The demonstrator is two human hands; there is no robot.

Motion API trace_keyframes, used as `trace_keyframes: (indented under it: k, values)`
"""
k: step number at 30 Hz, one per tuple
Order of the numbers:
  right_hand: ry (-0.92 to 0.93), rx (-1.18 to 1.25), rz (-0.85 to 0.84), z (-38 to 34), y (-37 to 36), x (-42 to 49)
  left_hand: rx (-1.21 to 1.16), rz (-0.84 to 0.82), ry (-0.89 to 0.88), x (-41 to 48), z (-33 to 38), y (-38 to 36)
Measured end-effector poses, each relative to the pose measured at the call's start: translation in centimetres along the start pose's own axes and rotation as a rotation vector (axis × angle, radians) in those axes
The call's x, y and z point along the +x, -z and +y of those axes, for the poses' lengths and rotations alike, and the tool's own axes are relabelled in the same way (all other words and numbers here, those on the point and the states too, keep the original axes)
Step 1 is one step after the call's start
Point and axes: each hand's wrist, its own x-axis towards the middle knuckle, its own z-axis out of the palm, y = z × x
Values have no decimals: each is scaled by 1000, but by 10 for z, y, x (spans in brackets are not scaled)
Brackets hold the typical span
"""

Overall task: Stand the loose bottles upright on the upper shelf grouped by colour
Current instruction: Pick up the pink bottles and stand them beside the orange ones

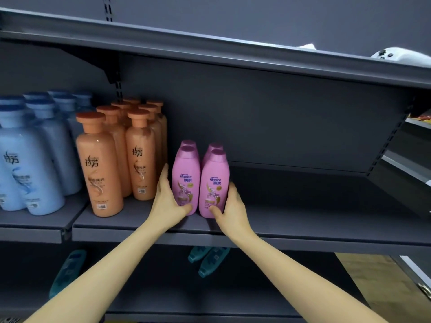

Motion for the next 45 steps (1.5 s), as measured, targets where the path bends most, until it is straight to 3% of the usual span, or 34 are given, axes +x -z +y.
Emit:
trace_keyframes:
  k: [45]
  values:
    - [-19,-38,23,-3,-10,1,-123,-40,-52,14,-7,-13]
